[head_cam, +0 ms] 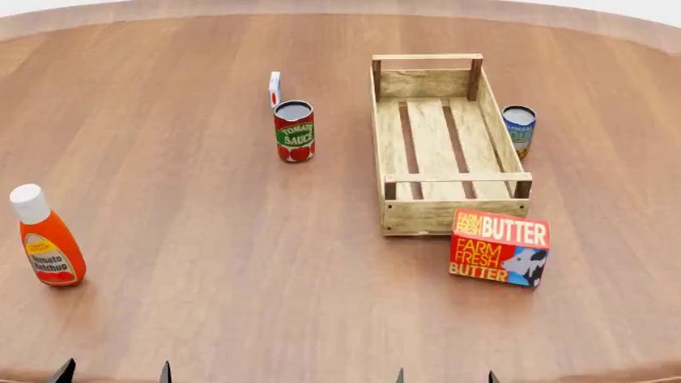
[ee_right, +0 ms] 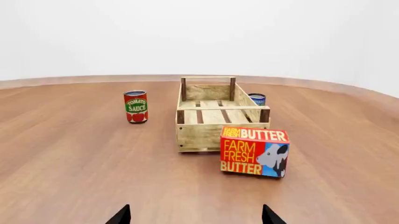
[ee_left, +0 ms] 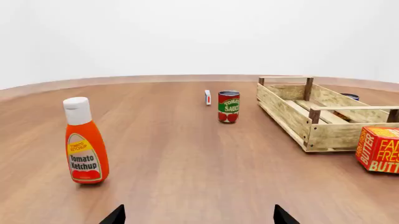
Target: Pick up the butter and put it in the tray.
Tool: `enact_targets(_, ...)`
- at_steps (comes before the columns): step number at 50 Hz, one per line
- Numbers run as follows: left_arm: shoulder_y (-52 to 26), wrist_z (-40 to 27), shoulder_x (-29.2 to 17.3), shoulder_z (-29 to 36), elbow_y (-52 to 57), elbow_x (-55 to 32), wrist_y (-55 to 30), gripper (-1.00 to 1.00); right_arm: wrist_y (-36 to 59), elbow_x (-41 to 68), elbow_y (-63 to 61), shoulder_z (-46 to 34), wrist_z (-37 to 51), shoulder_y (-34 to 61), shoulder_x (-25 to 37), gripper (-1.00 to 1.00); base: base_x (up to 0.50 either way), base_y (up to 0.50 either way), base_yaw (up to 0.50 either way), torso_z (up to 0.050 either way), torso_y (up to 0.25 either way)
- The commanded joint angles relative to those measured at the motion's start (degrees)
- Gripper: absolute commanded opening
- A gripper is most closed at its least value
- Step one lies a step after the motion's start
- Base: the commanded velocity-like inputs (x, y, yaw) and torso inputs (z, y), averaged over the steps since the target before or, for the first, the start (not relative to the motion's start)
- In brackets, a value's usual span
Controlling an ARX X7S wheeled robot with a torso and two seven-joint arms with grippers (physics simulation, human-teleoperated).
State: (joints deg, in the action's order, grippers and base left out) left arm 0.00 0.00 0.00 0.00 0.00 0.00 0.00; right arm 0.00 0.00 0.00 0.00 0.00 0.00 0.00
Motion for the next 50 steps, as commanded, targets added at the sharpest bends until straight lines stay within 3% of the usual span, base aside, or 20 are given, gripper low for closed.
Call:
enact_targets(1, -0.18, -0.32, -0.37, 0.33, -1.06, -0.38, 0.9, 1.0, -0.58, 0.44, 0.71, -0.51, 0.5, 0.14, 0.44, 1.0, 0.0, 0.0, 0.0, 0.0, 0.0)
enact_targets(26, -0.13, -4.92, -3.8, 4.64, -0.35, -3.24, 0.1, 1.0, 0.29, 4.31, -0.76, -4.5, 4.35, -0.23, 3.89, 1.0, 0.0, 0.0, 0.0, 0.0, 0.0)
enact_targets(50, -0.28, -6.92, -5.37, 6.56, -0.37, -4.63, 0.11, 1.0, 1.64, 6.6, -0.66, -6.37, 5.65, 0.31, 5.57, 1.0, 0.0, -0.49, 0.0, 0.0, 0.0)
